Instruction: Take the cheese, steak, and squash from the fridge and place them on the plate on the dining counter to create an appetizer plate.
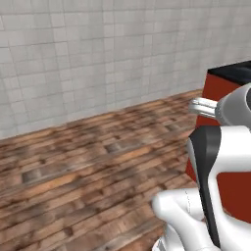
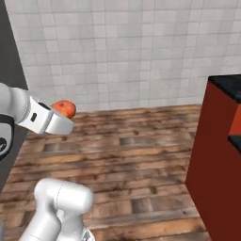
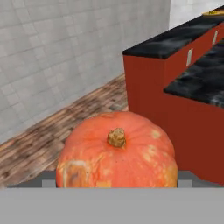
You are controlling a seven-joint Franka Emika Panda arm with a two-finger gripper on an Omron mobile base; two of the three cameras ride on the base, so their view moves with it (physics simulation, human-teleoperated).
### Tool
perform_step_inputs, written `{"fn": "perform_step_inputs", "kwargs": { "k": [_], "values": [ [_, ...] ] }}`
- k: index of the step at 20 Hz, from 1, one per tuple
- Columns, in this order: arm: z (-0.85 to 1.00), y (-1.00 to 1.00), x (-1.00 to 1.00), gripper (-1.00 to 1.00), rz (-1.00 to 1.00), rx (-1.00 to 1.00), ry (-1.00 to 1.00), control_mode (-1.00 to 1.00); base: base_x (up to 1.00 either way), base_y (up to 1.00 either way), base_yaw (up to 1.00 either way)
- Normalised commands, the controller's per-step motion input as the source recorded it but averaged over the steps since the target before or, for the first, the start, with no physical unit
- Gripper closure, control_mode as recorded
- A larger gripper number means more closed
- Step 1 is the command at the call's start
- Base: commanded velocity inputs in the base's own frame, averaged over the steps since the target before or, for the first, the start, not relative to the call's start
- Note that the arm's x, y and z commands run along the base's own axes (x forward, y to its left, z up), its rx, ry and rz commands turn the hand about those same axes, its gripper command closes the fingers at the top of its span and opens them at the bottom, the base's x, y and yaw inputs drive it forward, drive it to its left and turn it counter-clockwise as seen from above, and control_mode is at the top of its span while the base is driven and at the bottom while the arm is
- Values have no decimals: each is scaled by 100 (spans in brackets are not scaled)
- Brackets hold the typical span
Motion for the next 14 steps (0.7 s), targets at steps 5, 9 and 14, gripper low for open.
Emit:
{"fn": "perform_step_inputs", "kwargs": {
  "k": [5,9,14],
  "values": [
    [0,0,0,100,0,0,0,100,100,77,-50],
    [0,0,0,100,0,0,0,100,100,77,-50],
    [0,0,0,100,0,0,0,100,100,80,-49]
  ]
}}
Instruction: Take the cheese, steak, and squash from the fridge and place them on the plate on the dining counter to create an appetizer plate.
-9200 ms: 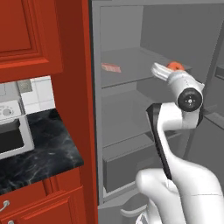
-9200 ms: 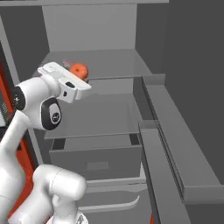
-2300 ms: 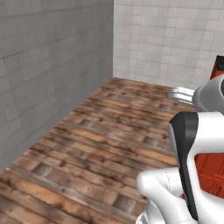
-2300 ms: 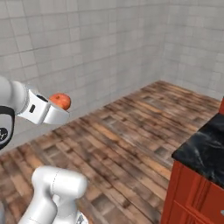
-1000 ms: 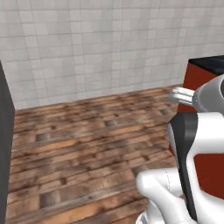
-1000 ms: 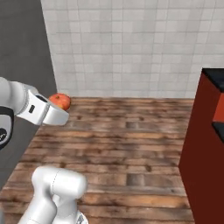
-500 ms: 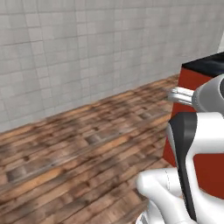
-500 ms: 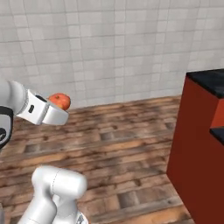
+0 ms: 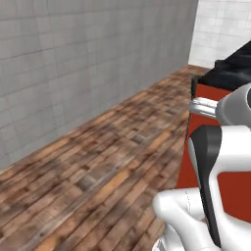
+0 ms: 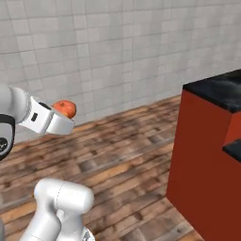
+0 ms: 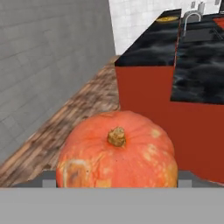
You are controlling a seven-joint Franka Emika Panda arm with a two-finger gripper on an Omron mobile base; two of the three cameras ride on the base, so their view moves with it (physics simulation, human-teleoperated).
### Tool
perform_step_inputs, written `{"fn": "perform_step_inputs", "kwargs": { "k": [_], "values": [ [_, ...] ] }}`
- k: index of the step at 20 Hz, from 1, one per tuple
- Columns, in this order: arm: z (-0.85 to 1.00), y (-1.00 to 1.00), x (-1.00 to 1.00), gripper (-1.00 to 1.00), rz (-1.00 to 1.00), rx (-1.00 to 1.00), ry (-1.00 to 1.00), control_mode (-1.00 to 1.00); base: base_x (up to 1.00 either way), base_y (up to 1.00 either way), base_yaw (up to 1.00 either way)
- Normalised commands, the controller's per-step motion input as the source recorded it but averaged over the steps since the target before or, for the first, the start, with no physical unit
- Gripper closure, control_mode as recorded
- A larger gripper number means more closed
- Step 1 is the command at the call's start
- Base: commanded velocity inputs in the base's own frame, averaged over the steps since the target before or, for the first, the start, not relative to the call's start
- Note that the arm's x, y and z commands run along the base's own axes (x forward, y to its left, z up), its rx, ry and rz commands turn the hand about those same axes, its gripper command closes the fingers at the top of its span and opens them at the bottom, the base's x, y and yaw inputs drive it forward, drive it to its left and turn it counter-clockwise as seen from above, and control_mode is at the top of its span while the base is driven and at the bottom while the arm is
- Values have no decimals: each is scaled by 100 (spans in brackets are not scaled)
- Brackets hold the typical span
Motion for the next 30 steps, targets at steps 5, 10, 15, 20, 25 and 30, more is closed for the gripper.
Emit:
{"fn": "perform_step_inputs", "kwargs": {
  "k": [5,10,15,20,25,30],
  "values": [
    [0,0,0,100,0,0,0,100,100,90,-49],
    [0,0,0,100,0,0,0,100,100,95,-49],
    [0,0,0,100,0,0,0,100,100,93,-49],
    [0,0,0,100,0,0,0,100,100,95,-48],
    [0,0,0,100,0,0,0,100,100,96,-47],
    [0,0,0,100,0,0,0,100,100,96,-45]
  ]
}}
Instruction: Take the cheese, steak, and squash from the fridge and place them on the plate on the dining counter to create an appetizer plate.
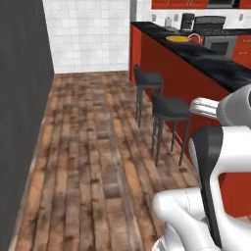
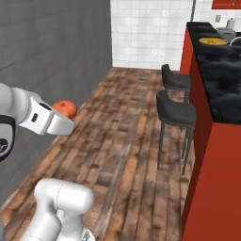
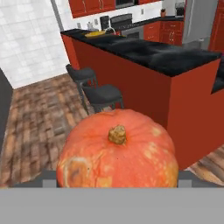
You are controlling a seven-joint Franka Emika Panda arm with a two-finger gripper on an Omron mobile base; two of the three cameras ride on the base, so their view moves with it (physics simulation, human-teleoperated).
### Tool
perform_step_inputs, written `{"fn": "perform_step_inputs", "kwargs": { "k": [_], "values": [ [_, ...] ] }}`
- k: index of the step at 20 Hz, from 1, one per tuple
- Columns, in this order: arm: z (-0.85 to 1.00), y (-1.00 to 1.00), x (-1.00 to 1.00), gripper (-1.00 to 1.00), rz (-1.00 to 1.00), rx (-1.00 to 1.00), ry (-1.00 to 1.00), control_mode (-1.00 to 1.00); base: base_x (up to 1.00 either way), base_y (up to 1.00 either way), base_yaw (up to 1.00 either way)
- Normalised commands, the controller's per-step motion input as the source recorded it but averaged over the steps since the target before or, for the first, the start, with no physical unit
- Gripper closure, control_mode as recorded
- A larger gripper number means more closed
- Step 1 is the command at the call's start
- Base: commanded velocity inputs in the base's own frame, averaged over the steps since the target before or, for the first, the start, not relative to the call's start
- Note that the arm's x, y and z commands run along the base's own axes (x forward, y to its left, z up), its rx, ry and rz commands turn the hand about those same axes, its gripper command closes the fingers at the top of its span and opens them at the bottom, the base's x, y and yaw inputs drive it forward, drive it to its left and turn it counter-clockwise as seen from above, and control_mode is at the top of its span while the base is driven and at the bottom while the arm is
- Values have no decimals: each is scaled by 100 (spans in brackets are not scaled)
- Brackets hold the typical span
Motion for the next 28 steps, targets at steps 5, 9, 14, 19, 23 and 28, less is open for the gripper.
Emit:
{"fn": "perform_step_inputs", "kwargs": {
  "k": [5,9,14,19,23,28],
  "values": [
    [0,0,0,100,0,0,0,100,100,96,-45],
    [0,0,0,100,0,0,0,100,100,95,-46],
    [0,0,0,100,0,0,0,100,100,91,-46],
    [0,0,0,100,0,0,0,100,100,84,-46],
    [0,0,0,100,0,0,0,100,100,81,-46],
    [0,0,0,100,0,0,0,100,100,88,-46]
  ]
}}
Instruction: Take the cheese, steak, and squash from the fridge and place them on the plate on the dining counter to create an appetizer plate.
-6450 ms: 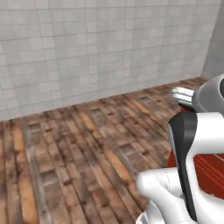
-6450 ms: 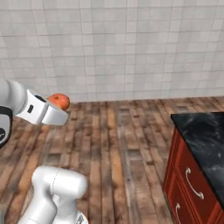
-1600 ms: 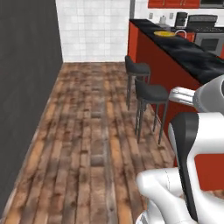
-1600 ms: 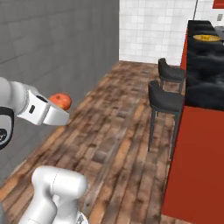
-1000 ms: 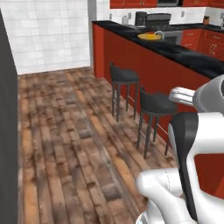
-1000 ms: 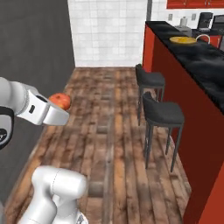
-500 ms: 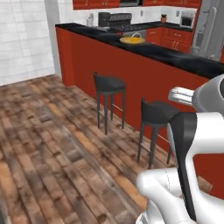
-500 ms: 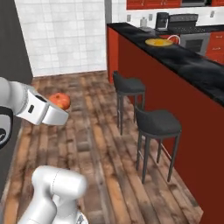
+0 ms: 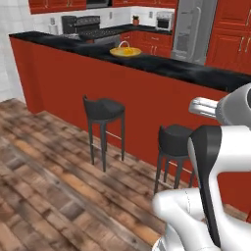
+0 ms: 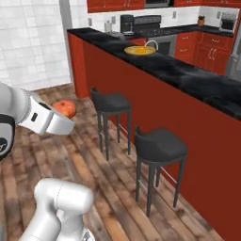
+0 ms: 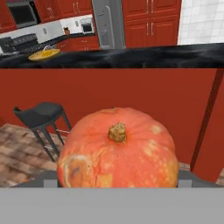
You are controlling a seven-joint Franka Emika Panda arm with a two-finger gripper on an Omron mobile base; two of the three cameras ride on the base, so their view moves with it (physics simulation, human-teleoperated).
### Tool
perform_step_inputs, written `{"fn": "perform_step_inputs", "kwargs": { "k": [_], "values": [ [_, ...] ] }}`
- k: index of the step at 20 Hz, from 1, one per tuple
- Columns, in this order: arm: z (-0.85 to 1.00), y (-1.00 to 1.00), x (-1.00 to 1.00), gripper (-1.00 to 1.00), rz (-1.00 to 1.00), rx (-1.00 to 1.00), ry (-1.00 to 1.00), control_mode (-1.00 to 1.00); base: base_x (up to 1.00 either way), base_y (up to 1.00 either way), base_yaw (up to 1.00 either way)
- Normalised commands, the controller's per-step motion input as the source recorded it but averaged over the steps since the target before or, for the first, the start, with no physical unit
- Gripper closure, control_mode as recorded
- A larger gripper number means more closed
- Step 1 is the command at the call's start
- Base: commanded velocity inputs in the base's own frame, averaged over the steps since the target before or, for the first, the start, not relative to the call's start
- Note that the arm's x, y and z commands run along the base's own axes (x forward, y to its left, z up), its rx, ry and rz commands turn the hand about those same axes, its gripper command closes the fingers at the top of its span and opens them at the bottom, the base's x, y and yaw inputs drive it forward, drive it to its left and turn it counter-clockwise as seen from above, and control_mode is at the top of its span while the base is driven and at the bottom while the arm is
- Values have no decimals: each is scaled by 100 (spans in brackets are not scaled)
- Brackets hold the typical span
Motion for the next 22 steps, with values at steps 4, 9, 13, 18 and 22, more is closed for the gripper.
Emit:
{"fn": "perform_step_inputs", "kwargs": {
  "k": [4,9,13,18,22],
  "values": [
    [0,0,0,100,0,0,0,100,97,95,-43],
    [0,0,0,100,0,0,0,100,95,96,-40],
    [0,0,0,100,0,0,0,100,97,100,-40],
    [0,0,0,100,0,0,0,100,94,100,-39],
    [0,0,0,100,0,0,0,100,89,100,-37]
  ]
}}
